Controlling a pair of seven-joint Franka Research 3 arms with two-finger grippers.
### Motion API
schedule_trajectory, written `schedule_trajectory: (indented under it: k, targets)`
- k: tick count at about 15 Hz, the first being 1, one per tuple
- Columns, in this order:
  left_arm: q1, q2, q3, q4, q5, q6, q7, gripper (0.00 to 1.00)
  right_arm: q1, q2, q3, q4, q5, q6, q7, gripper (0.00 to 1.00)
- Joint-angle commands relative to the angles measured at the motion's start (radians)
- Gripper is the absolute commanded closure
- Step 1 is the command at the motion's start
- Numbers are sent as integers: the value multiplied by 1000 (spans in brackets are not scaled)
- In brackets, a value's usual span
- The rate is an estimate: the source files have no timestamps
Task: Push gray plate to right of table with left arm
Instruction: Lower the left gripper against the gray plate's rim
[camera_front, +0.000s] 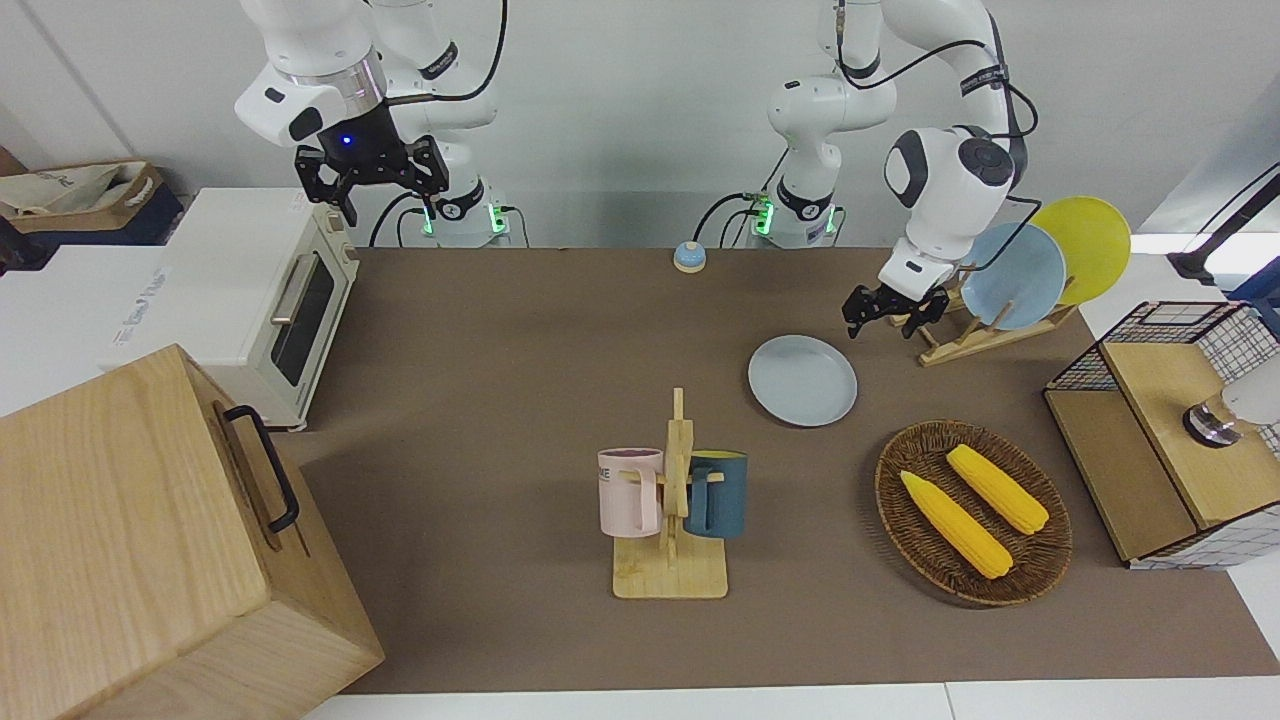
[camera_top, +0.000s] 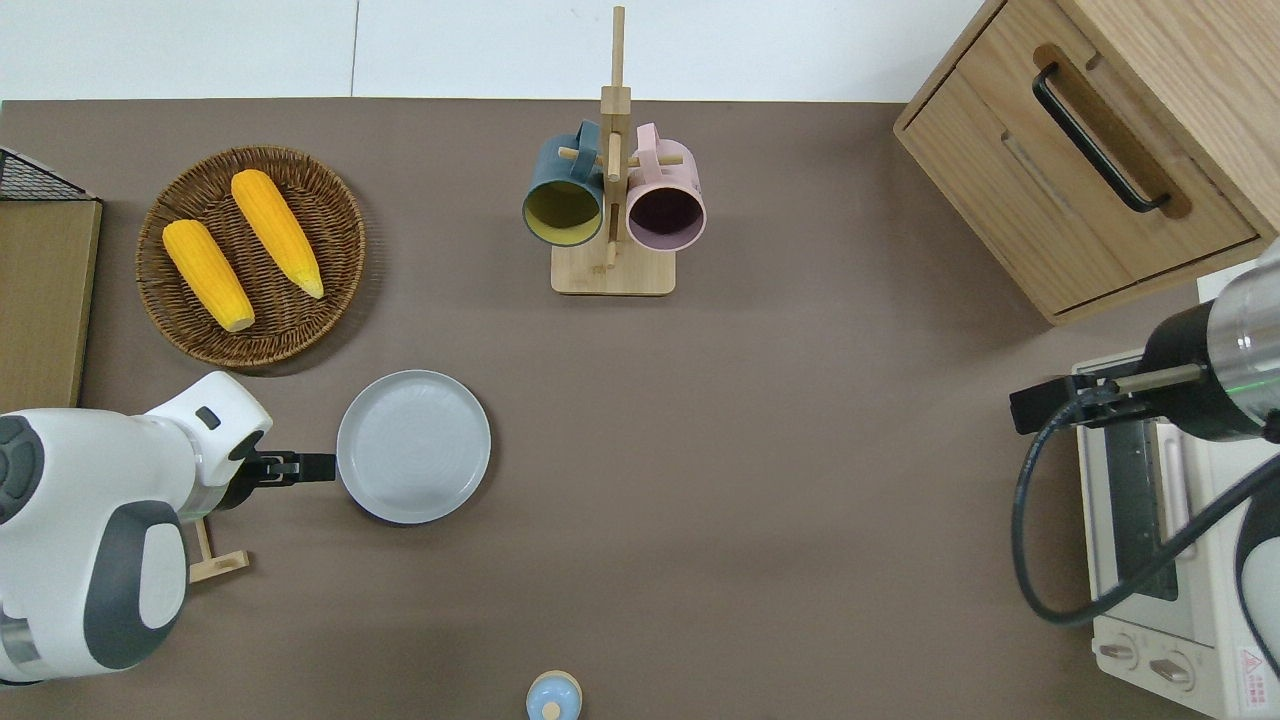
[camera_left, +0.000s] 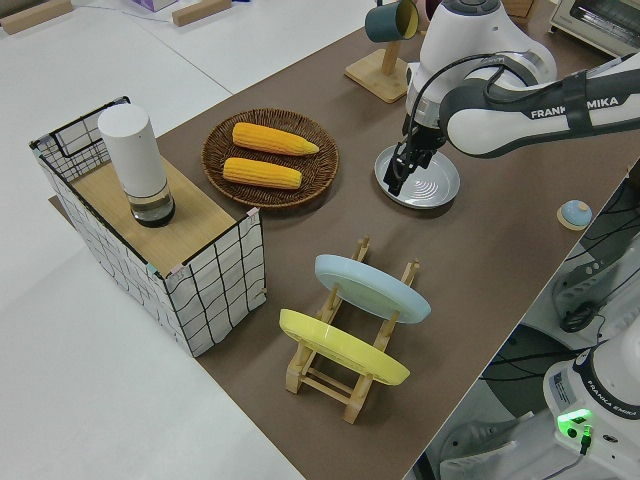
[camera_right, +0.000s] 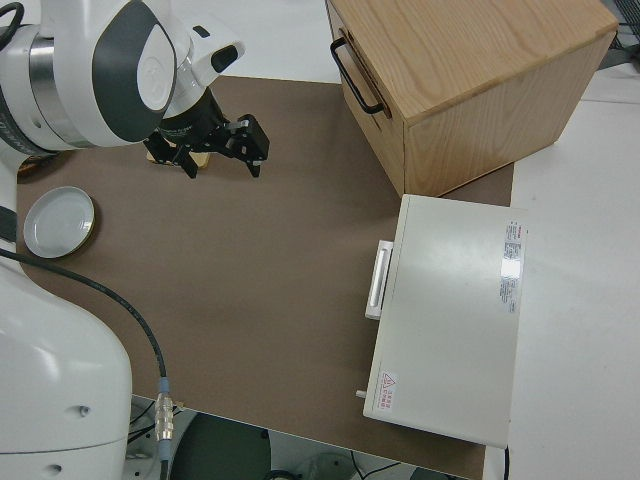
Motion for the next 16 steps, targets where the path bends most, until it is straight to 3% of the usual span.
schedule_trajectory:
  k: [1,7,13,16]
  targets:
    - [-33,59,7,-31,-15,121,2,2,-20,-6,15,4,10,-12,0,17]
    - [-50,165,7,-36,-15,281,-3,2,-20,-6,15,4,10,-12,0,17]
    - [-64,225,7,-25,-13,338,-2,17,-20,-6,15,4,10,-12,0,17]
    - [-64,234,7,-16,-12,347,2,155,-20,-6,15,4,10,-14,0,17]
